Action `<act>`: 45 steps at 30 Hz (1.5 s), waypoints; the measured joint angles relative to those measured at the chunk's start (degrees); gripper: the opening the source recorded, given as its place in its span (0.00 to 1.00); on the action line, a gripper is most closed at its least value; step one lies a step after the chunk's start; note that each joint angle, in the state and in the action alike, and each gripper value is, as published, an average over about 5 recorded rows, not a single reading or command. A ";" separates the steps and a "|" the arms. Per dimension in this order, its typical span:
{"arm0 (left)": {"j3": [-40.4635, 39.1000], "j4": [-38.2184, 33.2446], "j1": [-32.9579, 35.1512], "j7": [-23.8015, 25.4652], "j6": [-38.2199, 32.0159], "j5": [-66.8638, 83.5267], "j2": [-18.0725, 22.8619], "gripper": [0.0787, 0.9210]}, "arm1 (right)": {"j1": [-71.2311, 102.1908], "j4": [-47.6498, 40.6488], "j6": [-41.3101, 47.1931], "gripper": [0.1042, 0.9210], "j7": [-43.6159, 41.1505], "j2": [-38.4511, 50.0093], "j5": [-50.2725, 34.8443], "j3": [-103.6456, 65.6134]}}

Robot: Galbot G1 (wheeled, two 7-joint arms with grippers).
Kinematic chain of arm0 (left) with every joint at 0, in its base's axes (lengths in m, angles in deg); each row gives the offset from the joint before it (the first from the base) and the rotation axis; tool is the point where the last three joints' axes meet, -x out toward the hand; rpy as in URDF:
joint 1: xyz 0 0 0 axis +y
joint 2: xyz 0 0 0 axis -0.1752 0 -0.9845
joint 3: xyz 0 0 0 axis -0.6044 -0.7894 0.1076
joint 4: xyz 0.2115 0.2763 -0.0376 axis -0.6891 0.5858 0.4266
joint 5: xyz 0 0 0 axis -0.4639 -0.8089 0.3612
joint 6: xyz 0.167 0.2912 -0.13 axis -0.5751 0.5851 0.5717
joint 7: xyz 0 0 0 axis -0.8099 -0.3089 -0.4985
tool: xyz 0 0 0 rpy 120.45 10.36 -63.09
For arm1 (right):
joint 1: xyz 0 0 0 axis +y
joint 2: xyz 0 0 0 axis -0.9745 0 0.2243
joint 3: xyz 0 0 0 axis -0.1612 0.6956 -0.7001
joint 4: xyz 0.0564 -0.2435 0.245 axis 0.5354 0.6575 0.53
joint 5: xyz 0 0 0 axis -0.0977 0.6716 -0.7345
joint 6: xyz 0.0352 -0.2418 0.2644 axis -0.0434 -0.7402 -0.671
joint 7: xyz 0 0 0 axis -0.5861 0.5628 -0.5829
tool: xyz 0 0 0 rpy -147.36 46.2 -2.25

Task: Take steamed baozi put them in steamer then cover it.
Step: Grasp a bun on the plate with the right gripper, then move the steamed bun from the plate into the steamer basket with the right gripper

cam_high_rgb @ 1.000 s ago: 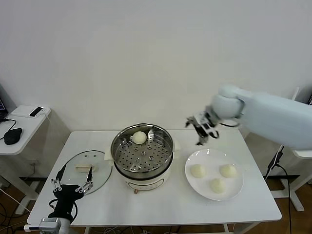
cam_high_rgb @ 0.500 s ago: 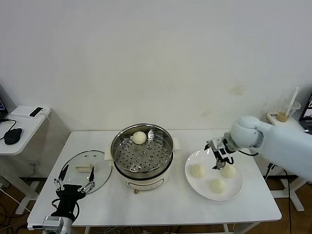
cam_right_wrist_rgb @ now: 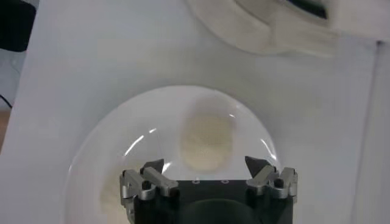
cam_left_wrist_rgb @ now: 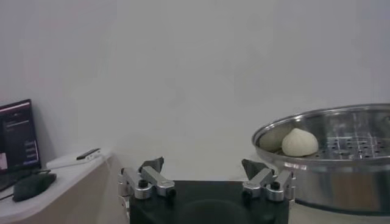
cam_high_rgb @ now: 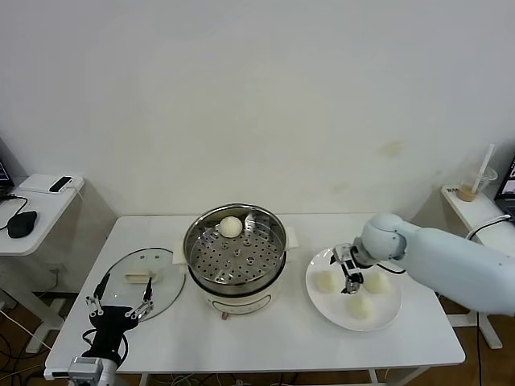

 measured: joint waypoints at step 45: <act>-0.25 -0.32 -0.07 -0.03 -0.32 -0.85 -0.02 0.88 | 0.15 -5.97 0.16 0.62 -1.81 -3.34 0.86 -3.72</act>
